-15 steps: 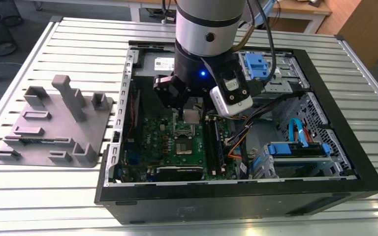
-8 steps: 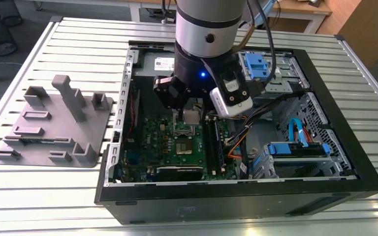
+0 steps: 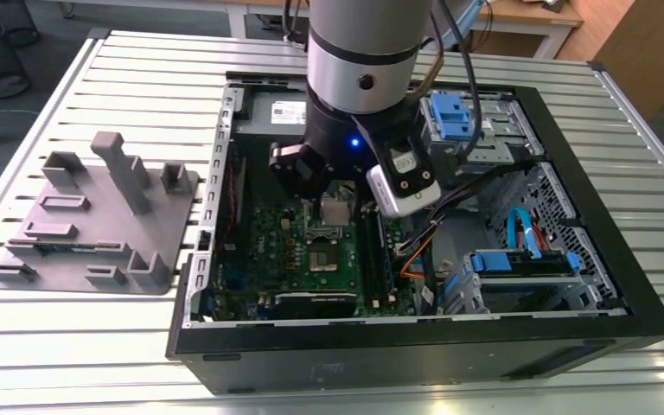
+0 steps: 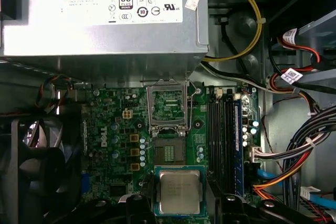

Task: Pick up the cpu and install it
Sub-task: 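Place the cpu into insertion slot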

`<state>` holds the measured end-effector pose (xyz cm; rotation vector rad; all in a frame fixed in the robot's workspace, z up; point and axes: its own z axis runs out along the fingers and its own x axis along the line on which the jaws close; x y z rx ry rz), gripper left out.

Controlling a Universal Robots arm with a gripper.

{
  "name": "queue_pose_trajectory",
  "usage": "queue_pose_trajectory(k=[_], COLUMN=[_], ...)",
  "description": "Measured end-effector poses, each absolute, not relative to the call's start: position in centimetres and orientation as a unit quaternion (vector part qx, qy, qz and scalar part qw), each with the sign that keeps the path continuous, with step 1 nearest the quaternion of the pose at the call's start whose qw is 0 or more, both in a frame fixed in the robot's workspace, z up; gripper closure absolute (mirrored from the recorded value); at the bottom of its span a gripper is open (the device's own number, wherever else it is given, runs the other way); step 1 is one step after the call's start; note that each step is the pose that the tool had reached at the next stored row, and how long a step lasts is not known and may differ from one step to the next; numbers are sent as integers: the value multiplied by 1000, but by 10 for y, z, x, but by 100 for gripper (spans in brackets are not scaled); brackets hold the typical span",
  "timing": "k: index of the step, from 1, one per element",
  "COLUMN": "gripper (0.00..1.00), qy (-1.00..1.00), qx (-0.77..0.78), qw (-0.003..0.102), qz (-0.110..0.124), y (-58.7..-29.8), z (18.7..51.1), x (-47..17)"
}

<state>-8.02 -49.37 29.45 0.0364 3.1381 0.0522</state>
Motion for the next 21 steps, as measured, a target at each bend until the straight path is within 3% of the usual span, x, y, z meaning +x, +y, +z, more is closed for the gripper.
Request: queue_pose_trajectory(k=[21], gripper=[53], qy=[1000], qx=[12], qw=[1], qz=[16], y=[-494], z=[256], x=[-81])
